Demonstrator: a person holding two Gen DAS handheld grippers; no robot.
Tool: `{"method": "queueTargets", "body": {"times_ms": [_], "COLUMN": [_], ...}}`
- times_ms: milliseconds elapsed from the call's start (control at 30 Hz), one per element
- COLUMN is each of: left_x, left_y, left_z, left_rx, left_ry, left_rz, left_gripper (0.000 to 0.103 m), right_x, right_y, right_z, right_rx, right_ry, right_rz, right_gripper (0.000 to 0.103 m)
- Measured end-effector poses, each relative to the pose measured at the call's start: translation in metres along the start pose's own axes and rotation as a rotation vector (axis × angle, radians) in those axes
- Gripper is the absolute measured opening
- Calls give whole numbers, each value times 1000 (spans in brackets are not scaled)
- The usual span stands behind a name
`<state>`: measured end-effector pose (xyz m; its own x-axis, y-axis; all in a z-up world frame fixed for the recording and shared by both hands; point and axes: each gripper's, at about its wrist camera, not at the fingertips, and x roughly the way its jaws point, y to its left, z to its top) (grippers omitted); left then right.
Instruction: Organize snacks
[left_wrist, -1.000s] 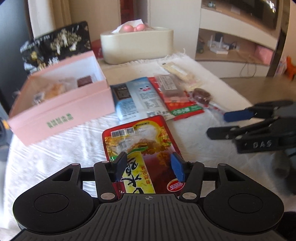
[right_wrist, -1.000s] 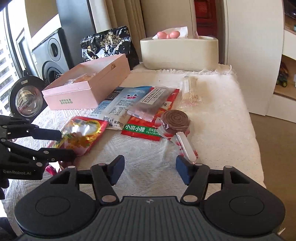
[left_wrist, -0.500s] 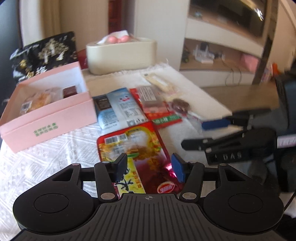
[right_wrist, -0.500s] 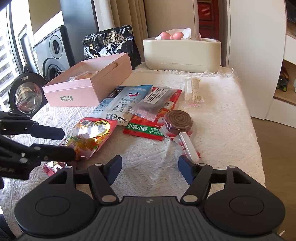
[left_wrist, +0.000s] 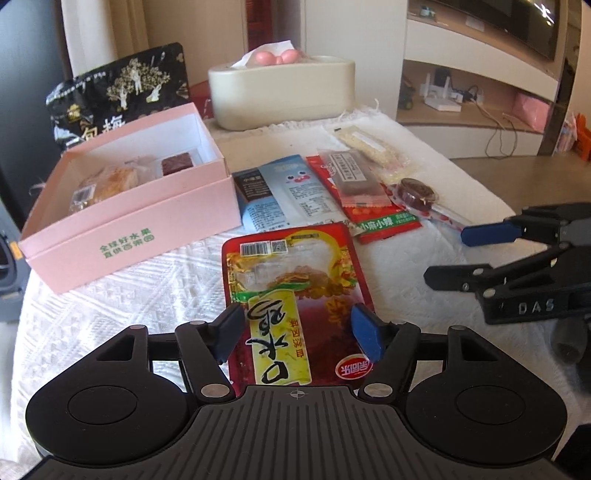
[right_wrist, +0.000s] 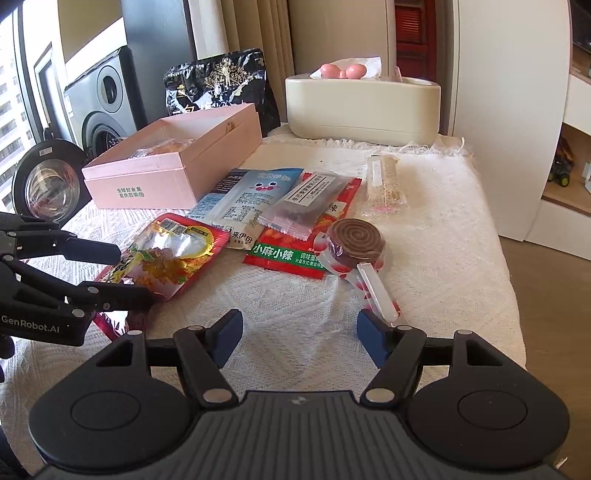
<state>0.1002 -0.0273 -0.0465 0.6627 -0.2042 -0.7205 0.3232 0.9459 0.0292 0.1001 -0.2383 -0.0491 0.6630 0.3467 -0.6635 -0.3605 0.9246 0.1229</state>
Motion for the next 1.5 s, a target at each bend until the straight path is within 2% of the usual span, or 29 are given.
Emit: {"method": "queueTargets", "body": {"times_ms": [200, 433, 533, 600, 667, 767, 833, 900, 967, 1033, 1133, 1267, 1333, 1500], "left_x": [5, 0, -16, -17, -9, 0, 0, 3, 9, 14, 12, 11, 13, 14], "left_y": [7, 12, 14, 6, -7, -22, -21, -19, -18, -23, -22, -4, 4, 8], "left_z": [0, 3, 7, 9, 7, 0, 0, -1, -2, -5, -7, -3, -2, 3], "left_rx": [-82, -102, -137, -111, -35, 75, 61, 37, 30, 56, 57, -46, -73, -56], "left_ry": [-8, -10, -62, -62, -34, -17, -12, 2, 8, 9, 4, -7, -10, -7], "left_rz": [-82, -95, -130, -155, -118, -14, -32, -86, -148, -133, -139, -129, -100, -97], "left_gripper": [70, 69, 68, 69, 69, 71, 71, 79, 97, 100, 101, 102, 102, 102], "right_x": [0, 1, 1, 1, 1, 1, 1, 1, 1, 1, 1, 1, 1, -7], "right_y": [4, 8, 8, 9, 9, 9, 8, 8, 8, 8, 6, 6, 6, -3], "right_z": [-1, -1, -1, -1, -1, -1, -2, -1, -1, -1, -1, -2, -1, 3], "right_rx": [-17, -32, -33, -34, -35, -32, -29, -31, -33, -31, -25, -24, -26, 9], "right_ry": [4, 8, 8, 9, 10, 8, 8, 8, 9, 8, 6, 6, 5, -30], "right_rz": [-11, -21, -24, -23, -23, -25, -26, -26, -24, -21, -14, -9, -9, 6], "right_gripper": [71, 73, 73, 74, 74, 74, 74, 75, 76, 76, 77, 77, 77, 77]}}
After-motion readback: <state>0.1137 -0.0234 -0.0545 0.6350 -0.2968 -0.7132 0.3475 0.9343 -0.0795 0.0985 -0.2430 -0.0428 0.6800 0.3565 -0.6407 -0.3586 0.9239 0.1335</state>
